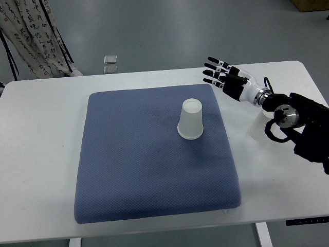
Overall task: Stack paper cups
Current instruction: 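Move the right hand toward the white paper cup beside the pad, then lower the right hand around the standing white cup and close fingers, then lift the cup with the right hand and carry it over the inverted cup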
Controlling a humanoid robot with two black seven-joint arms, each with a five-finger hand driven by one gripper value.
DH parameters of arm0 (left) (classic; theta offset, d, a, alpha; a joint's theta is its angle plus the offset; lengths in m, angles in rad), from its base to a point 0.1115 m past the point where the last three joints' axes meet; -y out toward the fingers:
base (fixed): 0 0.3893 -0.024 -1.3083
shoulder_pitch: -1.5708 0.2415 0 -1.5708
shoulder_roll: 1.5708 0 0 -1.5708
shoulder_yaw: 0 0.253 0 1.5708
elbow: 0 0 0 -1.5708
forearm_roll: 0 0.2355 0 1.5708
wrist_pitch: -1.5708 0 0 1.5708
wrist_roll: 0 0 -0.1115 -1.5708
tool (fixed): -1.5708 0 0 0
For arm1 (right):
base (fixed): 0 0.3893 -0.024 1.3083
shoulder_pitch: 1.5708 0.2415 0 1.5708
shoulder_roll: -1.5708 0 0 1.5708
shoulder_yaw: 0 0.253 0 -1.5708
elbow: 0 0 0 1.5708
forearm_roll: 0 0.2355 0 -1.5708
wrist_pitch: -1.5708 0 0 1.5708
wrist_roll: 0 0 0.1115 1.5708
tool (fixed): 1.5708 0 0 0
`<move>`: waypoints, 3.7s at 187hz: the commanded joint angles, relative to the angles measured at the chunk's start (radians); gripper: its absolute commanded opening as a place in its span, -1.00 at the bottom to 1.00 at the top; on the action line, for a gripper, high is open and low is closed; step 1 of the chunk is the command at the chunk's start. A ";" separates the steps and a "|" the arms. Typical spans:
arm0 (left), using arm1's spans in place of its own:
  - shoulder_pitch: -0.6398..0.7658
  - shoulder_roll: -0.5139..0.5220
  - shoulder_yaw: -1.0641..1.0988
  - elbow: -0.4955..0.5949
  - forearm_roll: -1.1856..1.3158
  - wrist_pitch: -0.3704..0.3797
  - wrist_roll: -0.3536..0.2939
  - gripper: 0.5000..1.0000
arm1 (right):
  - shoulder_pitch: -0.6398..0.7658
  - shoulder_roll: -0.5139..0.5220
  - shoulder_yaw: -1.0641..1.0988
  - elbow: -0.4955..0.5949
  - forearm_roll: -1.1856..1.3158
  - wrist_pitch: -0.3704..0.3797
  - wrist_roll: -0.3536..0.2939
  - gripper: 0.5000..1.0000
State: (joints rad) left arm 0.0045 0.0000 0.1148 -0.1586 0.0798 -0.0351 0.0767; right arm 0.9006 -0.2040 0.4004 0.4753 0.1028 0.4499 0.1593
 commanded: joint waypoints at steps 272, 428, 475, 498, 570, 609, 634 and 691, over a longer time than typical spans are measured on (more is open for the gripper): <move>-0.001 0.000 0.002 0.002 0.000 0.001 0.000 1.00 | 0.155 -0.207 -0.026 0.032 -0.752 0.050 0.025 0.65; -0.003 0.000 0.002 0.002 0.000 0.001 0.000 1.00 | 0.233 -0.408 -0.385 0.220 -1.140 0.062 0.026 0.66; -0.003 0.000 0.002 0.002 0.000 0.001 0.000 1.00 | 0.182 -0.406 -0.387 0.218 -1.210 -0.017 0.026 0.65; -0.003 0.000 0.002 0.002 0.000 0.001 0.000 1.00 | 0.172 -0.391 -0.388 0.218 -1.213 -0.037 0.026 0.64; -0.003 0.000 0.002 0.002 0.000 0.001 0.000 1.00 | 0.155 -0.382 -0.410 0.218 -1.235 -0.051 0.029 -0.20; -0.003 0.000 0.002 0.002 0.000 0.001 0.000 1.00 | 0.156 -0.382 -0.410 0.218 -1.247 -0.054 0.036 -0.56; -0.003 0.000 0.002 0.002 0.000 0.001 0.000 1.00 | 0.165 -0.383 -0.410 0.218 -1.247 -0.054 0.046 -0.67; -0.003 0.000 0.002 0.002 0.000 0.001 0.000 1.00 | 0.302 -0.408 -0.397 0.240 -1.227 -0.013 0.105 -0.62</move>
State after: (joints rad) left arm 0.0015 0.0000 0.1166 -0.1565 0.0798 -0.0337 0.0767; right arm 1.1488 -0.6008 -0.0025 0.6987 -1.1290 0.4107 0.2333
